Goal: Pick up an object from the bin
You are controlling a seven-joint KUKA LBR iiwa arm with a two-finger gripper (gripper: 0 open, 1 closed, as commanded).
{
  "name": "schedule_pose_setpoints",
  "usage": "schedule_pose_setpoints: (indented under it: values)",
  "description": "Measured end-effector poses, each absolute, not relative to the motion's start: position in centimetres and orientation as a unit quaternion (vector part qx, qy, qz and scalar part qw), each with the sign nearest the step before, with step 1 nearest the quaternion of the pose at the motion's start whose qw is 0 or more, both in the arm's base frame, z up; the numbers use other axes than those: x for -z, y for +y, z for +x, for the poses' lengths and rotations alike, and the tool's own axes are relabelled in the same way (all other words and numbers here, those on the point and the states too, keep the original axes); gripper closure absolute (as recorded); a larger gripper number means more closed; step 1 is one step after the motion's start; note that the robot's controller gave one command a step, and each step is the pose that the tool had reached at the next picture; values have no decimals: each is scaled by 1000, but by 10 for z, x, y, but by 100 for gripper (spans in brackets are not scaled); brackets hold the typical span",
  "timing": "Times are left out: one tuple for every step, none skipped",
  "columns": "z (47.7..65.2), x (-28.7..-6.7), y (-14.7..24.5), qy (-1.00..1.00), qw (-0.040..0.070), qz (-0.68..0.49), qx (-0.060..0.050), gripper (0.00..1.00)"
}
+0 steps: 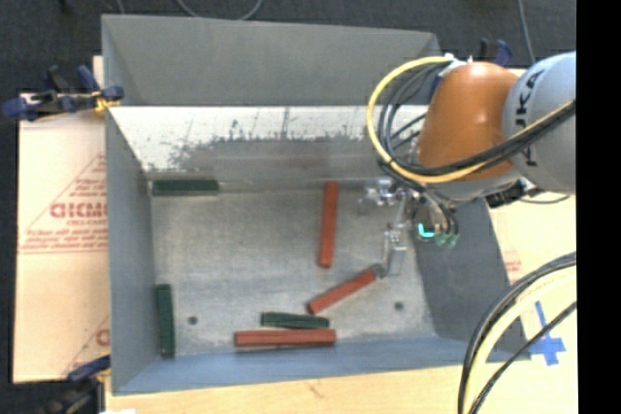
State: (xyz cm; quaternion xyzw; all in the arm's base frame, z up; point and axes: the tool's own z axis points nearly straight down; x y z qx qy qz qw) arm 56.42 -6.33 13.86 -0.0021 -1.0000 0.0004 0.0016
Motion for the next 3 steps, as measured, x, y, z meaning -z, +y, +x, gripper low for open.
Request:
schedule_pose_setpoints:
  values:
    - [555, -72, -30, -982, -3, 190, -1, 0]
    - [597, -103, -46, -977, -4, 213, -2, 0]
    - [628, -101, -30, -955, -4, 295, -1, 0]
